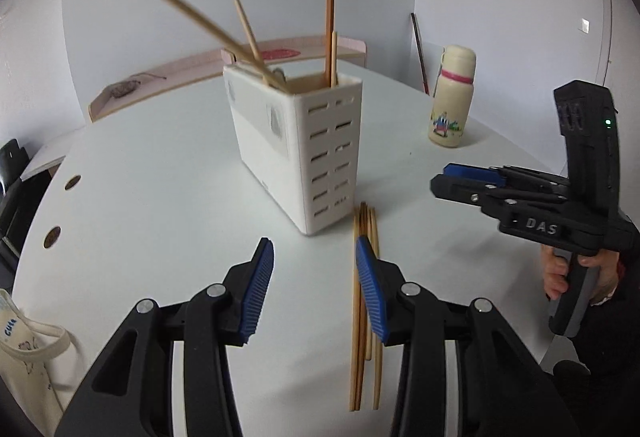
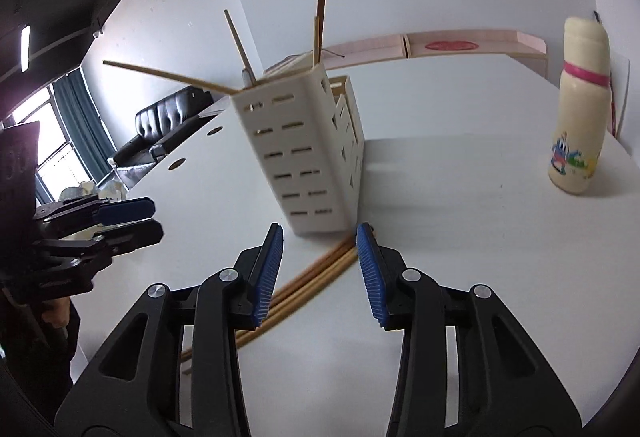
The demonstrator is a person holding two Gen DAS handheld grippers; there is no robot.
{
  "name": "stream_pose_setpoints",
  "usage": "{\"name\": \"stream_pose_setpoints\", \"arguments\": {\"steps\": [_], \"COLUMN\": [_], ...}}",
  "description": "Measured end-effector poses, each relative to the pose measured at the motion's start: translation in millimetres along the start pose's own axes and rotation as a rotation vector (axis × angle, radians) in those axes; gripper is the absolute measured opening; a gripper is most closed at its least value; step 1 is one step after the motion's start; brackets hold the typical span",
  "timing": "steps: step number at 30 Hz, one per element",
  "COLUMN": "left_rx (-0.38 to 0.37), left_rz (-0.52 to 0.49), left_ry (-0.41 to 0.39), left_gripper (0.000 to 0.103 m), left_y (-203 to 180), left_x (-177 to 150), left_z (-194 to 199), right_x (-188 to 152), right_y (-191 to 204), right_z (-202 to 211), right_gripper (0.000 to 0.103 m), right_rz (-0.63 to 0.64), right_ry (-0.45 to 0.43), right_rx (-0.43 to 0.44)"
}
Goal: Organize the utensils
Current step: 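Withdraw both tools from the holder toward the remaining chopsticks, then position both open tools over the remaining chopsticks on the table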
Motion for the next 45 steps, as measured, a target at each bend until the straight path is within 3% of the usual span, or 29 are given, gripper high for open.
{"name": "stream_pose_setpoints", "arguments": {"steps": [9,14,18,22,31,45], "left_rx": [-0.112,-0.166,-0.173,-0.184,-0.242,-0.264], "left_rz": [0.014,0.022,0.035,0.044,0.035,0.008], "left_ry": [0.143,0.212,0.239,0.255,0.263,0.266], "left_gripper": [0.042,0.042,0.040,0.032,0.032,0.032], "left_y": [-11,-14,-11,-10,-16,-19], "left_x": [-38,-44,-44,-42,-42,-43], "left_z": [-46,-73,-88,-97,-106,-107], "right_x": [-60,-84,-95,-101,-110,-106], "right_y": [26,51,62,78,99,106], "right_z": [-4,-8,-15,-25,-40,-54], "right_gripper": [0.044,0.045,0.051,0.051,0.051,0.050], "right_rz": [0.074,0.156,0.170,0.214,0.288,0.267], "right_ry": [0.128,0.181,0.226,0.267,0.294,0.310], "right_rx": [-0.007,-0.028,-0.014,-0.013,-0.065,-0.087]}}
Point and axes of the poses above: each gripper's, at about its wrist camera, not at the fingertips, and z roughly against the way its jaws point, y to its left, x to its top, the point moved 6 cm from there along -z, roughly the way its jaws point, and after that the axes turned 2 degrees about -y, right-handed, at the moved point
